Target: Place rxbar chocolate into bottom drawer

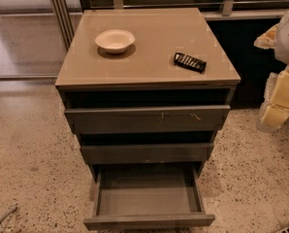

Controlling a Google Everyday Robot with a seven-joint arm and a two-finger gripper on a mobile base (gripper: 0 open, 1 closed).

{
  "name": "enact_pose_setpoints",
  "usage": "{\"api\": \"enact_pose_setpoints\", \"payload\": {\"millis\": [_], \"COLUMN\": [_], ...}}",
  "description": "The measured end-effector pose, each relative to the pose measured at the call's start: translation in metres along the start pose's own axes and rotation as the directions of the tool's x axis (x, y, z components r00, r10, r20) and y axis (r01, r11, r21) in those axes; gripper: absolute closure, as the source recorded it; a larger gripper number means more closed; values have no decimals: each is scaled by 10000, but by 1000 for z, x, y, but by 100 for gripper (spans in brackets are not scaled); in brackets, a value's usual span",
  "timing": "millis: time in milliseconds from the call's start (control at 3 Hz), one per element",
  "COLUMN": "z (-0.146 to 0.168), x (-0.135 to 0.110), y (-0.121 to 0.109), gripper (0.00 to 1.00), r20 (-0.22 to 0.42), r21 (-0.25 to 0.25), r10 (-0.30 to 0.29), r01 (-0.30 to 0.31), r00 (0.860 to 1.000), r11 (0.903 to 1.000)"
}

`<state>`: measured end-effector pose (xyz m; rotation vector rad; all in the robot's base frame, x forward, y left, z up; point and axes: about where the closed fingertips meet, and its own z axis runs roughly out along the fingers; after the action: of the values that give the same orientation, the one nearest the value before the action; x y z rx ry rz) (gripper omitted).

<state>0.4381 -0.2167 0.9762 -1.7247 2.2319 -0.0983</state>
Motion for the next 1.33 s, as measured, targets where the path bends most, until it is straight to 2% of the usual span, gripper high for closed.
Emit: {"api": "enact_pose_setpoints", "payload": {"millis": [333,667,1000,1333], "z": [0,5,22,42], "x": [0,2,-2,-14], "y": [0,-20,-61,-107], "gripper": [0,0,0,0], "r20": [0,132,799,1706], "r21": [1,49,266,502], "r10": [0,137,438,738], "r01": [0,-137,-461,-835], "r00": [10000,9998,9958,9826], "r11": [10000,9999,9986,9952]}}
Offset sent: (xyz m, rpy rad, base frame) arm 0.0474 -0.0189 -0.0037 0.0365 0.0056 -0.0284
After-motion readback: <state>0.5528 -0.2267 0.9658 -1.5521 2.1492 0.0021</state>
